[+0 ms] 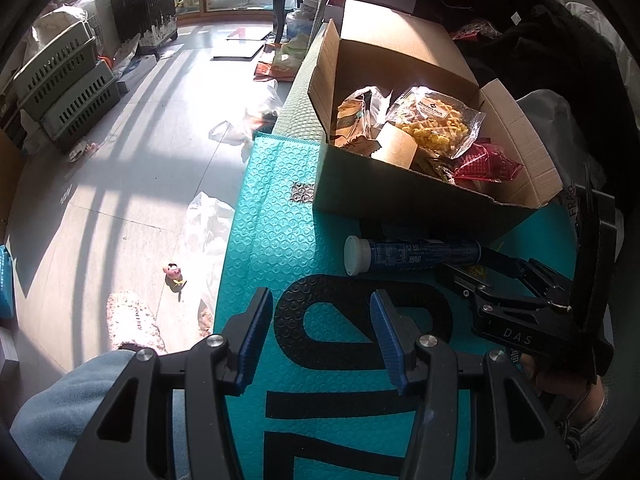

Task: Organize snacks
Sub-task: 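Lower the left tool onto the blue tube while the right tool approaches the lollipop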

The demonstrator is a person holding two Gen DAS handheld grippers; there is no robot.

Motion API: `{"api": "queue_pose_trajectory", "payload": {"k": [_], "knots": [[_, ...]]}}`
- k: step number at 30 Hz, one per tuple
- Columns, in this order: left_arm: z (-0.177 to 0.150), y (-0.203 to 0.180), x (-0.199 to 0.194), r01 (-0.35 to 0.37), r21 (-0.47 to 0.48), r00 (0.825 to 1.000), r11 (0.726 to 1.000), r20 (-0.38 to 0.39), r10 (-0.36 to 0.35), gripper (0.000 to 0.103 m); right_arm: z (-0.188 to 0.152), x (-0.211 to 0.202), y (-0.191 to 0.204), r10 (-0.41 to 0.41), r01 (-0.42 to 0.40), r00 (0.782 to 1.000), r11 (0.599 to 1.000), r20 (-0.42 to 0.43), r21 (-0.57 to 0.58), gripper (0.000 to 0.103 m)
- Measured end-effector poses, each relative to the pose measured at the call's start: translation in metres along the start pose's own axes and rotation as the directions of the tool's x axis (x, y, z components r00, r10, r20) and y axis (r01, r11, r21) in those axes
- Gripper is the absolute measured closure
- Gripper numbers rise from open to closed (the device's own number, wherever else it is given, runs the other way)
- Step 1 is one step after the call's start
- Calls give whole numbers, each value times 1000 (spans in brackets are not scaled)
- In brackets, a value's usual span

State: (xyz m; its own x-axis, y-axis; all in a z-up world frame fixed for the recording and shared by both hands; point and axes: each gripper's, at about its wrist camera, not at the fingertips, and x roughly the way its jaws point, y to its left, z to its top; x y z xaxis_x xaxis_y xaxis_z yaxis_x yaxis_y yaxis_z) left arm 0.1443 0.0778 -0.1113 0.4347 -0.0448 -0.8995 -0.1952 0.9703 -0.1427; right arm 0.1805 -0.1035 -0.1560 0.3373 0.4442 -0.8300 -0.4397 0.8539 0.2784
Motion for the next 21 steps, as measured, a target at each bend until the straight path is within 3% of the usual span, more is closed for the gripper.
{"api": "queue_pose_trajectory", "payload": {"k": [11, 17, 21], "knots": [[3, 16, -5, 8, -10, 1000, 1000, 7, -8, 53, -19, 4, 43, 106, -108, 993, 993, -54, -36, 22], [11, 6, -3, 43, 91, 999, 995, -5, -43, 53, -24, -9, 48, 52, -52, 998, 999, -21, -3, 22], [18, -11, -2, 61, 214, 998, 975, 0, -63, 53, -26, -24, 36, -33, 32, 999, 999, 22, 44, 22]]}}
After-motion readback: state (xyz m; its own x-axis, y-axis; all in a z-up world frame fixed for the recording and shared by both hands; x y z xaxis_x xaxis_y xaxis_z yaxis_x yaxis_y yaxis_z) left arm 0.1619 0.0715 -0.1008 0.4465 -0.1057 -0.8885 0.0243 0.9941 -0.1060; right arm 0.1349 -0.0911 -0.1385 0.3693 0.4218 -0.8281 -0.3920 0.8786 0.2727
